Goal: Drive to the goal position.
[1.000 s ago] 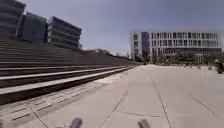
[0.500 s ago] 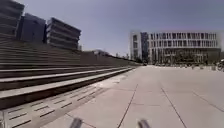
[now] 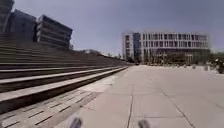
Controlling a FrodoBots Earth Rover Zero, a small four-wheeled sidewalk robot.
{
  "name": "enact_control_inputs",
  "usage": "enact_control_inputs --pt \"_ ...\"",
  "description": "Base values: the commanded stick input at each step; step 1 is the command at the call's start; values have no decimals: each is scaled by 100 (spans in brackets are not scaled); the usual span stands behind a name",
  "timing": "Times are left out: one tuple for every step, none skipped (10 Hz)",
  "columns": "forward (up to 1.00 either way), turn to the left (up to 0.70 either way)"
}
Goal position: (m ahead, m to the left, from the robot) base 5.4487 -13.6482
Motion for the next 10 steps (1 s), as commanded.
enact_control_inputs --pt "100 -24" --pt "100 -2" --pt "100 0" --pt "100 0" --pt "100 0" --pt "100 0" --pt "100 0" --pt "100 0" --pt "100 0" --pt "100 0"
